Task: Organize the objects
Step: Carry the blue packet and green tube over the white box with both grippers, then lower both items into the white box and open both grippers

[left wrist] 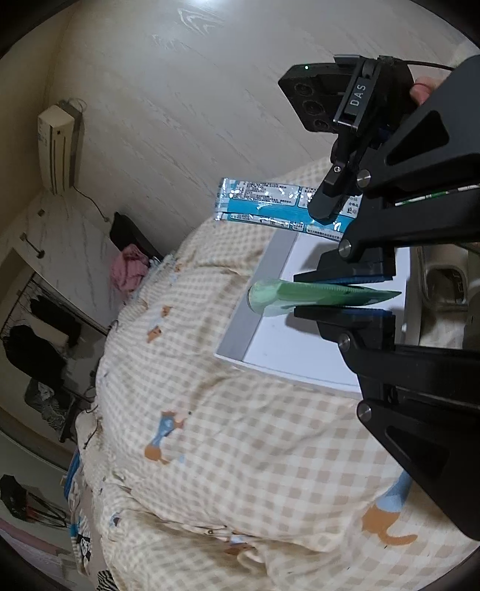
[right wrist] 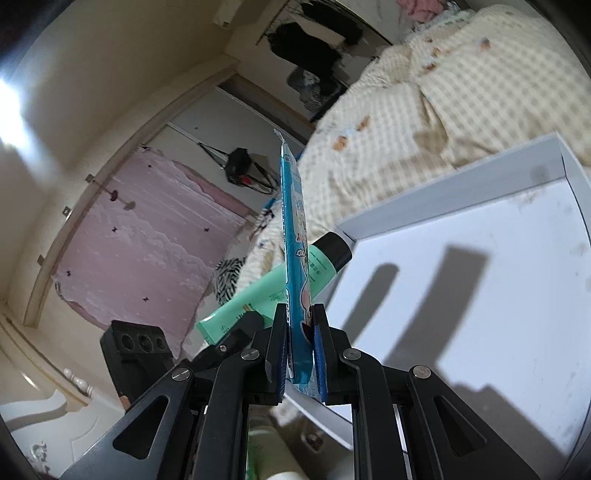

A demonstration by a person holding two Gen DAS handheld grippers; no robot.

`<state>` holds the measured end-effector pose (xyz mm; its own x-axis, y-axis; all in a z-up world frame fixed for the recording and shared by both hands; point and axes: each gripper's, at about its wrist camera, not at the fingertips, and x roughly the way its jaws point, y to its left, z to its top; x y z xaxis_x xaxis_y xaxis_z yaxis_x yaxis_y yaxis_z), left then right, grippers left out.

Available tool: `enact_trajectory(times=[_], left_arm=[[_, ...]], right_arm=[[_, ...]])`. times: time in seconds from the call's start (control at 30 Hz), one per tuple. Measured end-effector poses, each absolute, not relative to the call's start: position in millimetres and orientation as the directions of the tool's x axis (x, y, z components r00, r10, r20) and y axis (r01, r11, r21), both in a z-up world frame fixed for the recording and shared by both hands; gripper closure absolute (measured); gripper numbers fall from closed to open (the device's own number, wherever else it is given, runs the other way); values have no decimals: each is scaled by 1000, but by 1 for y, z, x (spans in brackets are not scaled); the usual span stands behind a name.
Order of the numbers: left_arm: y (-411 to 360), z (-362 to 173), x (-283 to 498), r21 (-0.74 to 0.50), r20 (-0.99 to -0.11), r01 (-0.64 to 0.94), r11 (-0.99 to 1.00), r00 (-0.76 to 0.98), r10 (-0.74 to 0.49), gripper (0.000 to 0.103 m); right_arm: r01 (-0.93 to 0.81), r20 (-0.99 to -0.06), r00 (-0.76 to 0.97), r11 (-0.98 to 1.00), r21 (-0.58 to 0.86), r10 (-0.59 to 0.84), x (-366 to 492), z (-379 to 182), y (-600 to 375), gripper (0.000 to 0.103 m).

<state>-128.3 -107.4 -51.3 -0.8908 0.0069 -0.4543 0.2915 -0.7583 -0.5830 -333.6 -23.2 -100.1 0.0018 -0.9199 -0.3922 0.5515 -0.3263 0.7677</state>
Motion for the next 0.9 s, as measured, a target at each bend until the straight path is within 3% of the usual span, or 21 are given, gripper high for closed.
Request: enact_trajectory(times=[0.4, 0.9], left_arm=[[-89, -52, -139, -491, -538, 315, -812, -843, -1, 92], [-93, -63, -145, -514, -578, 331, -792, -815, 34, 90]], right_arm=[[581, -489, -10, -403, 707, -872, -324, -81, -28, 91], [597, -549, -33, -457, 659, -835, -314, -85, -20, 87]])
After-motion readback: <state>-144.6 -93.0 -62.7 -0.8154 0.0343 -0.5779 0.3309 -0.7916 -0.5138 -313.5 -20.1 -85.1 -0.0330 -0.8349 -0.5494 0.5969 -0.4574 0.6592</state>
